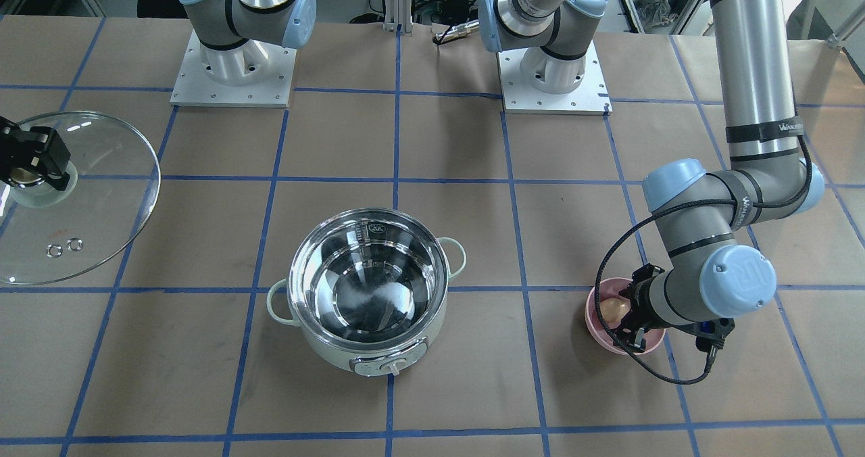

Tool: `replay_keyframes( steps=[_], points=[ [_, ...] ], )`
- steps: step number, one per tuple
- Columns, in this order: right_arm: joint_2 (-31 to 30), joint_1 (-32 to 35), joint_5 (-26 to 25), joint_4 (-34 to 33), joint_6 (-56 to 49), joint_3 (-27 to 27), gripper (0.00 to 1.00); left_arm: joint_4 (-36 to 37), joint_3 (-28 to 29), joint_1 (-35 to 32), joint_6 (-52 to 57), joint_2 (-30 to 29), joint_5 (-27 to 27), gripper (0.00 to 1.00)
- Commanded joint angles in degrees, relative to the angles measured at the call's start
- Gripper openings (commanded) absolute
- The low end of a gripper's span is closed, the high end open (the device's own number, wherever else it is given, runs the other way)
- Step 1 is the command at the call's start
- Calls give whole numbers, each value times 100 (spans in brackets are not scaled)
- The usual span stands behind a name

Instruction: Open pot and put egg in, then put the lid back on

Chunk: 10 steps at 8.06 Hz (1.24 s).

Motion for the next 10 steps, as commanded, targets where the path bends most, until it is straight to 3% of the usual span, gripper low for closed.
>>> replay_keyframes(
  steps=[1, 3, 4, 10],
  points=[
    [-4, 1, -6, -6, 7, 17, 0, 9, 9, 0, 0, -27, -65, 41],
    [5, -7, -50, -50, -71, 26, 0, 0, 9, 0, 27, 8, -74, 26],
    [5, -7, -50, -59, -72, 26, 0, 0, 9, 0, 27, 69, -65, 25],
    [-56, -34, -94, 2, -116, 52, 0, -123, 105, -148, -409, 1044, -65, 26]
  ],
)
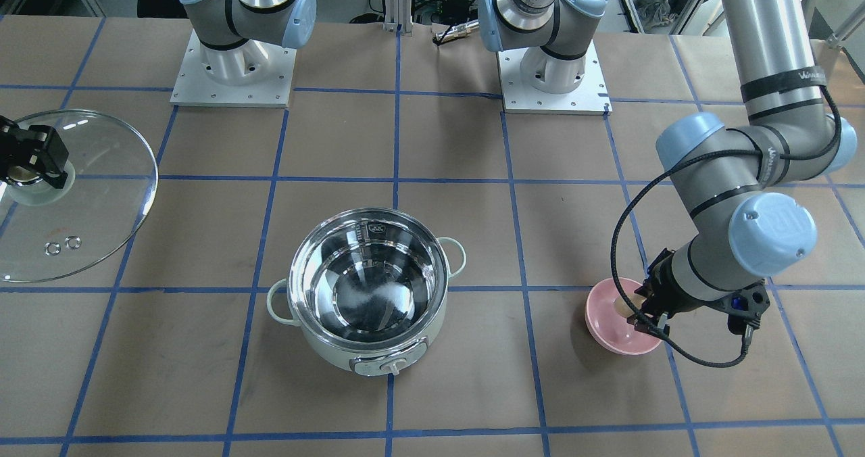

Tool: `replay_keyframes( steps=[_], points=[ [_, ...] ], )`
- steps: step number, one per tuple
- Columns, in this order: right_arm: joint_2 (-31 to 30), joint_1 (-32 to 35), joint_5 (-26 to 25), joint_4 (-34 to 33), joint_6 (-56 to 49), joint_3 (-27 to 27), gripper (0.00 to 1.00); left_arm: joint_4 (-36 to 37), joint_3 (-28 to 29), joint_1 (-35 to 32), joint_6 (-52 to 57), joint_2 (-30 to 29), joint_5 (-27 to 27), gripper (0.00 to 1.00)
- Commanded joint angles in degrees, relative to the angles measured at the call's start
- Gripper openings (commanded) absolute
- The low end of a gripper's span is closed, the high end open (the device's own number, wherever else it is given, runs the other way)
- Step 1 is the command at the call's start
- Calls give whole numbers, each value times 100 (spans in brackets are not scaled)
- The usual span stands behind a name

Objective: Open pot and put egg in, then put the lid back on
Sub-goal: 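Lift the egg with the left gripper and carry it over the pot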

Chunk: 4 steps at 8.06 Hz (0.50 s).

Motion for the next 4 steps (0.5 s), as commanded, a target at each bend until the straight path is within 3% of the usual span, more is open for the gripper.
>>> replay_keyframes(
  steps=[1, 4],
  points=[
    [-54, -13, -62, 159, -125, 3, 0, -179, 30, -334, -704, 576, -242, 26],
    [-159, -13, -115, 301, -161, 12, 0, -242, 39, -1624, -2265, 922, -385, 25]
  ],
)
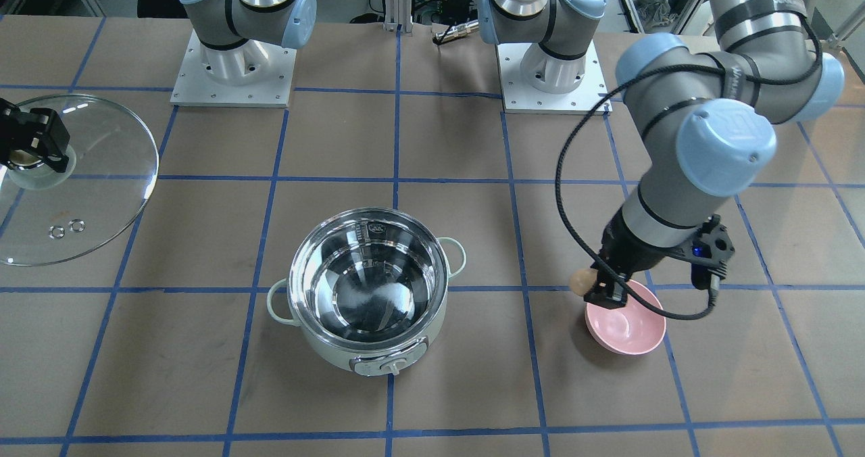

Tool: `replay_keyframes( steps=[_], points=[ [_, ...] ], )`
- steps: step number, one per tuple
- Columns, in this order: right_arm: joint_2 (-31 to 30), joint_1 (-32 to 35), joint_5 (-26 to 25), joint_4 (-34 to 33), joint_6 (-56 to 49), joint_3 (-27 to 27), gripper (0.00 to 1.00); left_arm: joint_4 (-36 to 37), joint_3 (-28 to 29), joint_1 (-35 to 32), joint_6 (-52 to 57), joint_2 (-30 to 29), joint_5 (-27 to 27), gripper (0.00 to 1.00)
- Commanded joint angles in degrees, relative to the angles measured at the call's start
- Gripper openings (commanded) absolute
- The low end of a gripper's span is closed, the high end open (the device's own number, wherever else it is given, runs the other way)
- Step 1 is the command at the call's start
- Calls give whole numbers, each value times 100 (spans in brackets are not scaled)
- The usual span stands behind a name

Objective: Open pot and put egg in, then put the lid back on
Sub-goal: 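Lift the egg with the left gripper and carry it over the pot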

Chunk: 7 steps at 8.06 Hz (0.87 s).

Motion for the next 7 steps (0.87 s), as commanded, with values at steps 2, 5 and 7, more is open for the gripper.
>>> replay_keyframes(
  steps=[2, 5, 7],
  points=[
    [-82, 0, -59, 50, -38, 2, 0, 57, -3, -1387, -2091, 70, -231, 25],
    [-109, 8, 11, 33, -38, 2, 0, 722, -12, -2100, -3288, -236, -663, 24],
    [-100, 8, 20, 33, -46, 2, 0, 1110, -3, -2470, -3869, -605, -760, 24]
  ],
)
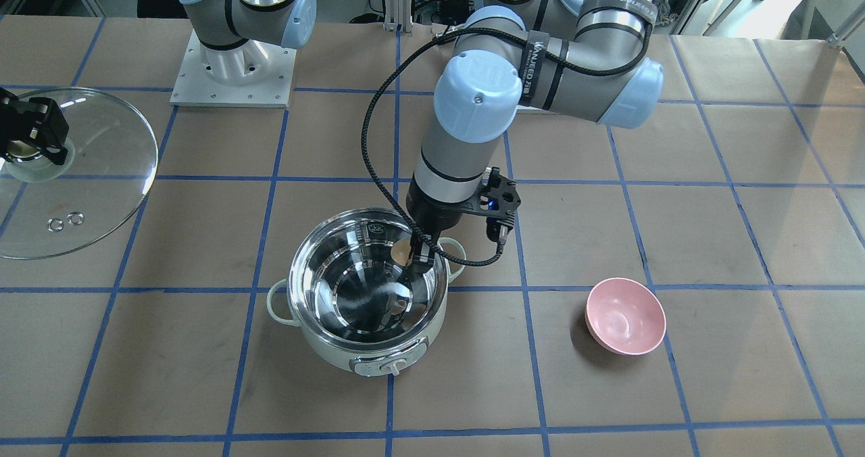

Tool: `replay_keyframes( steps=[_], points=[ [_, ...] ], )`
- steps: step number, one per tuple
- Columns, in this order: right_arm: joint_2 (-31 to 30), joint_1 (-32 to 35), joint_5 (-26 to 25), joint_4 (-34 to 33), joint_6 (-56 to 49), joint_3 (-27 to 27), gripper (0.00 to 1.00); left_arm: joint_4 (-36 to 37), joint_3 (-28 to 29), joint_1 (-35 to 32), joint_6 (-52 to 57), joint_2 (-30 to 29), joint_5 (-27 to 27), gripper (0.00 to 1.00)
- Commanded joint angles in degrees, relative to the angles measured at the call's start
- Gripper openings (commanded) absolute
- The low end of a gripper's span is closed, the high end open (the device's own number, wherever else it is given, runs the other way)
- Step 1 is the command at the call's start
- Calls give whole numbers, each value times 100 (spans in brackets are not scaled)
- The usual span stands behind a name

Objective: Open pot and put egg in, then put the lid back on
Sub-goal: 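Lift the egg with the left gripper and carry it over the pot, then open the left gripper to drop the egg into the pot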

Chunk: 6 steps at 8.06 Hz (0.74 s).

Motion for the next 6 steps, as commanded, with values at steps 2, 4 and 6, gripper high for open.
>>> replay_keyframes(
  steps=[2, 4, 6],
  points=[
    [4, 1, 18, -1, -5, 9, 0, 821, 6, -504, -620, -605, -56, 51],
    [-5, 1, 18, 8, -5, 9, 0, 804, 15, -505, -454, -536, -38, 100],
    [-5, 1, 18, 8, -5, 9, 0, 769, 24, -444, 632, -369, -29, 100]
  ],
)
